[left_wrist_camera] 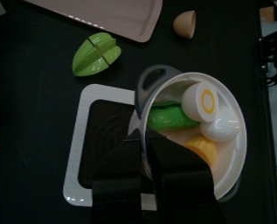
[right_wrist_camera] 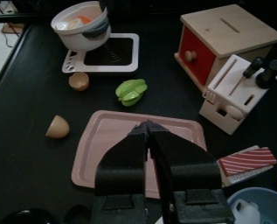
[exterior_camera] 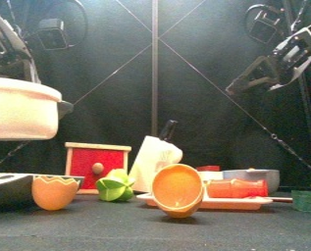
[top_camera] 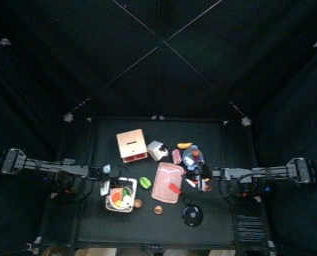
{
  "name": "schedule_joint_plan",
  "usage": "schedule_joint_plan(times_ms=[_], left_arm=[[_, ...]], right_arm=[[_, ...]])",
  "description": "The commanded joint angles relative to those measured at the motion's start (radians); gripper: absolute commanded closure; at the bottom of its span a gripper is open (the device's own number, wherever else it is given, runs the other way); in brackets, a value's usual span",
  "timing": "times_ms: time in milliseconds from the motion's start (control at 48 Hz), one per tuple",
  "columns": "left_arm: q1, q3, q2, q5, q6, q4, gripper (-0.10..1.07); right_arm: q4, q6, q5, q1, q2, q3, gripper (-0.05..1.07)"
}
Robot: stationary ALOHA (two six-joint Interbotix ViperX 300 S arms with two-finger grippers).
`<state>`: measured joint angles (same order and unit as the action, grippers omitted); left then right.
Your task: Place pot to right of stove
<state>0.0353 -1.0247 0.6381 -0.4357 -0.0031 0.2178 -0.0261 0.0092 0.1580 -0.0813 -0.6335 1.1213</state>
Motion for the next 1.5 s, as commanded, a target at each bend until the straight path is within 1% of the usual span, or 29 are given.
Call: schedule_joint_plan(times_ms=[0,188,271,396,521,688,833,1021,1250,1375,1479], left_arm=[[0.002,0.032,-0.005,0.041,0.000,0.032,0.63],[0.018,0.038,-0.046,0.153,0.005,0.156,0.63],[0.063,0.044,-0.078,0.210,0.006,0.198,0.63],[0.130,0.071,-0.146,0.276,0.006,0.209,0.63],[0.173,0.100,-0.221,0.316,0.003,0.210,0.63],[0.218,0.147,-0.350,0.373,0.002,0.212,0.63],[0.230,0.195,-0.446,0.373,0.002,0.213,0.63],[0.239,0.253,-0.531,0.331,0.002,0.227,0.64],[0.242,0.304,-0.597,0.253,0.005,0.227,0.64],[0.242,0.310,-0.634,0.215,0.005,0.221,0.64],[0.233,0.308,-0.646,0.206,0.005,0.209,0.64]], right_arm=[[0.006,0.000,0.005,-0.014,-0.008,-0.021,1.02],[0.020,0.000,0.003,-0.015,-0.008,-0.021,1.02],[0.020,0.000,0.003,-0.017,-0.008,-0.020,1.02],[0.020,0.000,0.003,-0.017,-0.005,-0.020,1.02],[0.020,0.000,0.002,-0.017,-0.003,-0.020,1.02],[0.021,0.000,0.002,-0.015,-0.002,-0.015,1.02],[0.023,0.000,0.002,-0.017,-0.002,-0.014,1.02],[0.031,0.000,0.002,-0.015,-0.002,-0.009,1.02],[0.032,0.000,0.002,-0.015,-0.002,-0.006,1.02],[0.032,0.000,0.002,-0.017,-0.002,-0.006,1.02],[0.032,0.000,-0.002,-0.015,-0.002,-0.006,1.02]])
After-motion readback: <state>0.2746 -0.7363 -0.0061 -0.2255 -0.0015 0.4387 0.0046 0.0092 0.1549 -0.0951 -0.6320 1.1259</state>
